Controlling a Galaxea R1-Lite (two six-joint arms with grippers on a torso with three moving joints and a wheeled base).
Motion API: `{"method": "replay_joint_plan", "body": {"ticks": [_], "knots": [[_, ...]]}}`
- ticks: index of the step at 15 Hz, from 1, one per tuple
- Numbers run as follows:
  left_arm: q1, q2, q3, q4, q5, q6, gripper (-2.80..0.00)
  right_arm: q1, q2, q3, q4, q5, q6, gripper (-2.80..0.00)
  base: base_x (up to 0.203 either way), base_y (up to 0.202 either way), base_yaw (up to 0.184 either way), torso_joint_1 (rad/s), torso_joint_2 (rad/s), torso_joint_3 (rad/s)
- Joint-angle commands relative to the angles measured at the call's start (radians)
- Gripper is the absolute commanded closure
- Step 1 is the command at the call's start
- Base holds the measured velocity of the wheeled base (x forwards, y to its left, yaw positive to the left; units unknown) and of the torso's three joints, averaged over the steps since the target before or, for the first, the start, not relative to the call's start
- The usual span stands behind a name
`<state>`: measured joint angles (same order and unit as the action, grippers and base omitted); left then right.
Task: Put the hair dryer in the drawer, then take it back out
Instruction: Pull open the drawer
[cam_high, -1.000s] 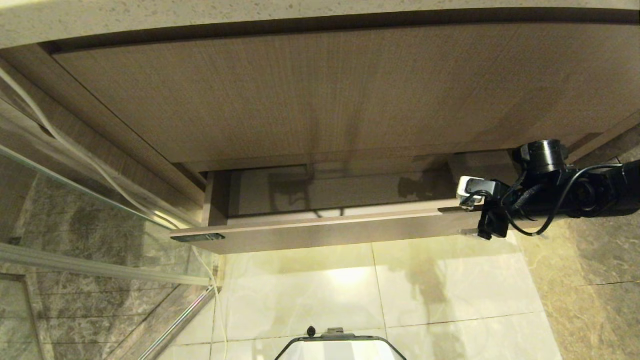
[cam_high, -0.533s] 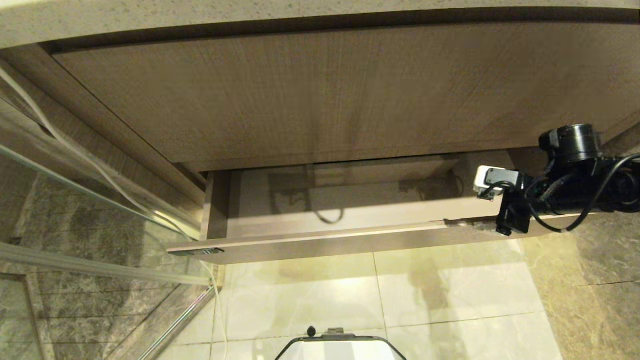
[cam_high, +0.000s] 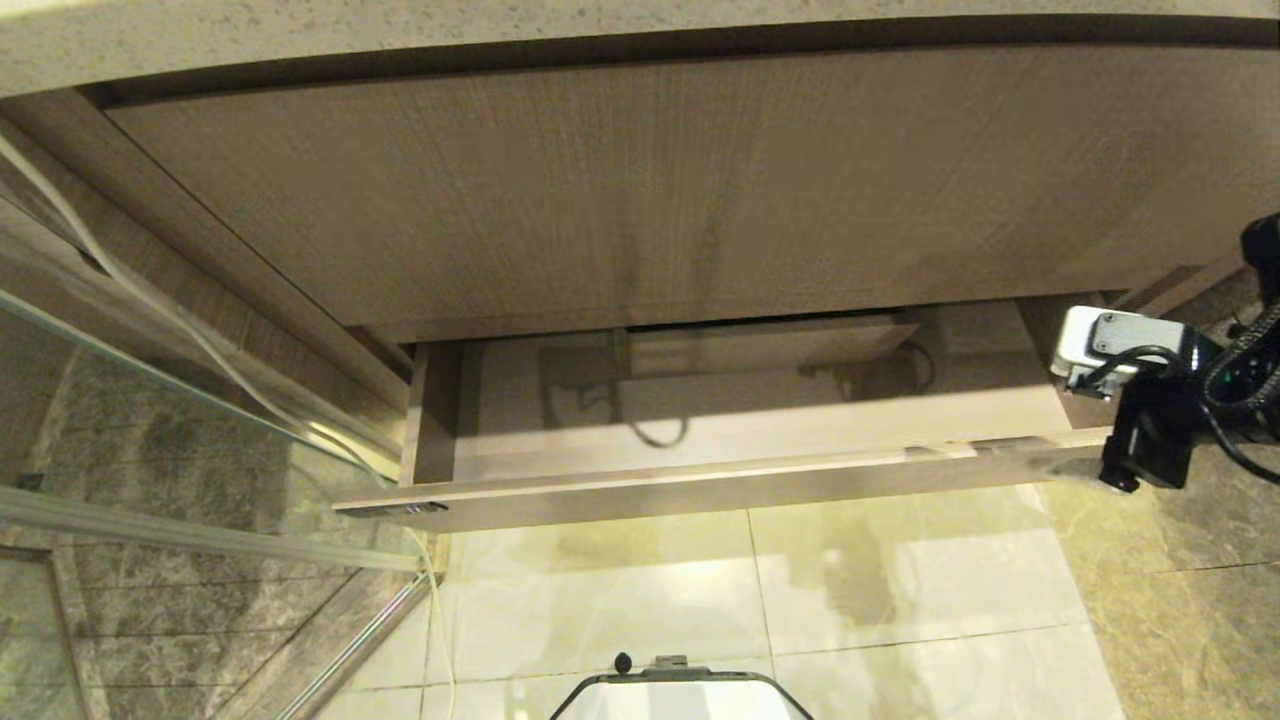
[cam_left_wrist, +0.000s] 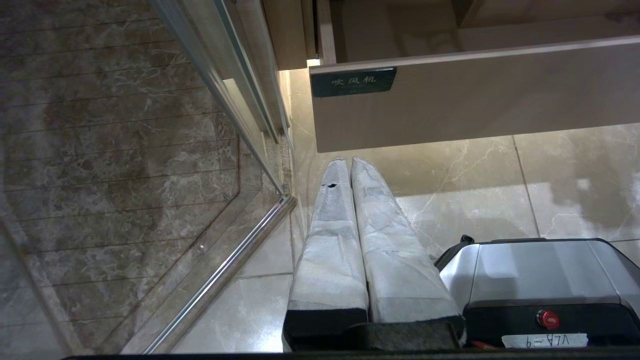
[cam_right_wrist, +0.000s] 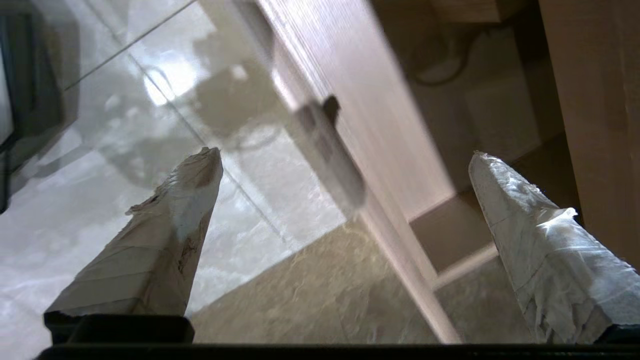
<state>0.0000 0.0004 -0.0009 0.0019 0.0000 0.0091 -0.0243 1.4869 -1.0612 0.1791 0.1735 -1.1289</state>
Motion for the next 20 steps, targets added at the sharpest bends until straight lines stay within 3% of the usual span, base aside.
{"method": "replay_joint_plan", "body": {"ticks": [1, 2, 3, 9, 18, 20], "knots": [[0.0, 0.0, 0.001, 0.001, 0.0, 0.0, 0.0, 0.0, -0.125, 0.017, 0.044, -0.027, -0.006, -2.8, 0.0, 0.0, 0.0, 0.0, 0.0, 0.0], [0.0, 0.0, 0.001, 0.0, 0.0, 0.0, 0.0, -0.001, -0.164, 0.014, 0.075, -0.041, -0.008, -2.8, 0.0, 0.0, 0.0, 0.0, 0.0, 0.0], [0.0, 0.0, 0.001, 0.001, 0.0, 0.0, 0.0, -0.001, -0.198, 0.01, 0.108, -0.051, -0.006, 0.0, 0.0, 0.0, 0.0, 0.0, 0.0, 0.0], [0.0, 0.0, 0.0, 0.0, 0.0, 0.0, 0.0, -0.015, -0.406, 0.003, 0.253, -0.176, 0.109, 0.0, 0.0, 0.0, 0.0, 0.0, 0.0, 0.0], [0.0, 0.0, 0.0, 0.001, 0.0, 0.0, 0.0, -0.139, -0.646, 0.065, 0.377, -0.177, 0.338, 0.0, 0.0, 0.0, 0.0, 0.0, 0.0, 0.0], [0.0, 0.0, -0.001, 0.001, 0.0, 0.0, 0.0, -0.155, -0.653, 0.057, 0.39, -0.176, 0.459, 0.0, 0.0, 0.0, 0.0, 0.0, 0.0, 0.0]]}}
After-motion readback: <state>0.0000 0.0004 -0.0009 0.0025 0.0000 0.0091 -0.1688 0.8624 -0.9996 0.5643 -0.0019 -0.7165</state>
